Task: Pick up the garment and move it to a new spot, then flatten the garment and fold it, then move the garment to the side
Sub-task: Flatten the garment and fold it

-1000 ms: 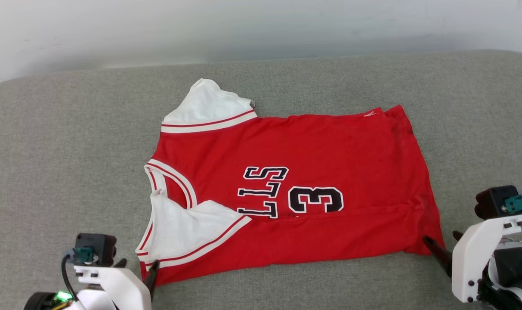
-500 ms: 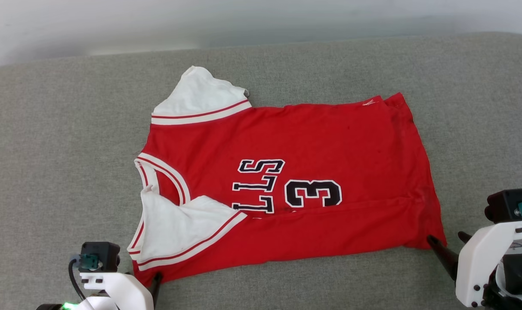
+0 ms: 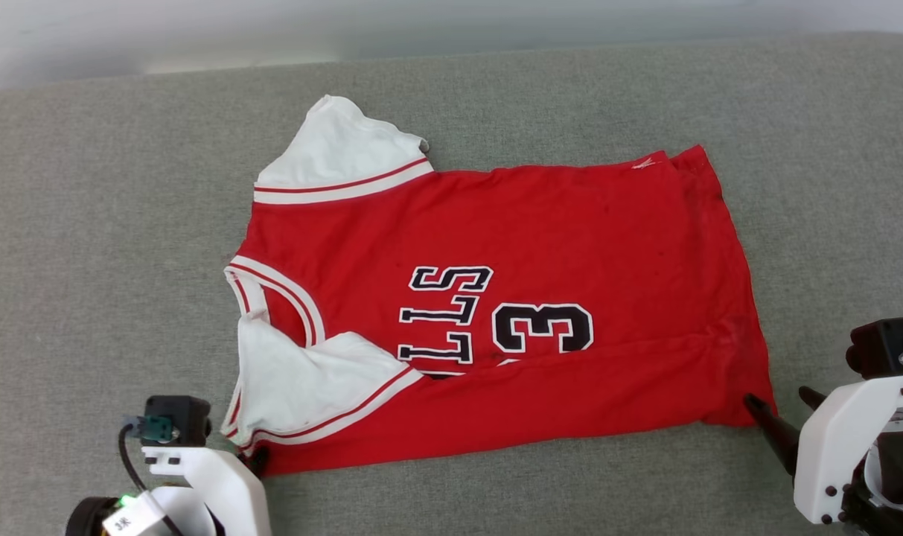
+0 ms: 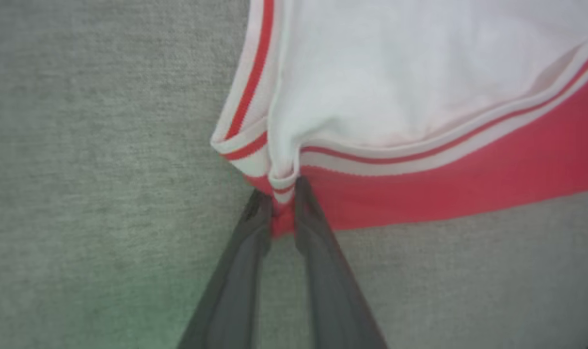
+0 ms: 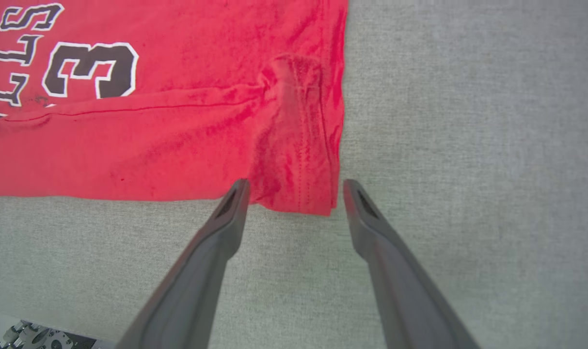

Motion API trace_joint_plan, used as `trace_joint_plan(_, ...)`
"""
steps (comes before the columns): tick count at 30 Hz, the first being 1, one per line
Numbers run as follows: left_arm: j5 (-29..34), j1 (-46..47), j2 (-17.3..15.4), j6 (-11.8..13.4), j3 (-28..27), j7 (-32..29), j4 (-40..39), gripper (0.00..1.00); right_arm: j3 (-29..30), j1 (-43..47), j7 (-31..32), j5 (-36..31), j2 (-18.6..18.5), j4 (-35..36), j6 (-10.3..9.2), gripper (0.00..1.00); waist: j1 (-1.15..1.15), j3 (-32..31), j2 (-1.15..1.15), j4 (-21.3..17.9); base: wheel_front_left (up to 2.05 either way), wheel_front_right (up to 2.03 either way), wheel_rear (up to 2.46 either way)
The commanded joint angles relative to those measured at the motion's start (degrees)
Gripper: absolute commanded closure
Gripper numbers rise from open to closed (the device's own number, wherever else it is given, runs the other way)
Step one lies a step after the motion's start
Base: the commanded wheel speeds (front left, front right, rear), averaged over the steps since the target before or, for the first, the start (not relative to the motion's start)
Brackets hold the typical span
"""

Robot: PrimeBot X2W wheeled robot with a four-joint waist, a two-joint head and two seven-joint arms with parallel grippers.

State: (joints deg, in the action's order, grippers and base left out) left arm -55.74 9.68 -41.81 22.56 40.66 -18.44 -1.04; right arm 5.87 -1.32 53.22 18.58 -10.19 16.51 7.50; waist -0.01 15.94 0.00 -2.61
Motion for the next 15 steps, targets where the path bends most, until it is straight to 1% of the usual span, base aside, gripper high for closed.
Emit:
trace_joint_plan(1, -1.27, -3.06, 2.56, -0.66, 3.56, -1.71, 2.73, 1.00, 0.14, -0.66, -0.23, -0.35, -0.33, 0.09, -0.02, 0.00, 0.01, -0.36, 0.00, 0.29, 0.00, 0.00, 0.00)
trace_joint_plan(3, -0.79, -3.11, 2.39, -1.53, 3.56, -0.71, 2.75, 1.00, 0.30, -0.66, -0.20, -0.73, -0.78, -0.28, -0.02, 0.00, 0.01, -1.04, 0.00, 0.72, 0.00, 0.00, 0.00)
trace_joint_plan(7, 0.50, -2.62, 1.93, -2.00, 2.67, 1.64, 0.36, 1.00, -0.07, -0.77, -0.05, -1.86, -1.64, -1.88, -0.02, 0.00, 0.01, -2.05, 0.00, 1.65, 0.00, 0.00, 0.00)
trace_joint_plan(12, 2.35, -1.18, -0.48, -0.53, 1.27, 2.72, -5.01, 1.00, -0.49, -2.10, -0.36, -4.22, -2.68, -5.55, -0.02, 0.00, 0.01, -2.11, 0.00, 2.86, 0.00, 0.00, 0.00)
trace_joint_plan(15, 3.28, -0.51, -1.86, 0.82, 1.08, 1.87, -8.72, 1.00, -0.05, -3.11, -0.05, -6.34, -1.83, -8.45, -0.02, 0.00, 0.01, -1.63, 0.00, 3.52, 0.00, 0.00, 0.00)
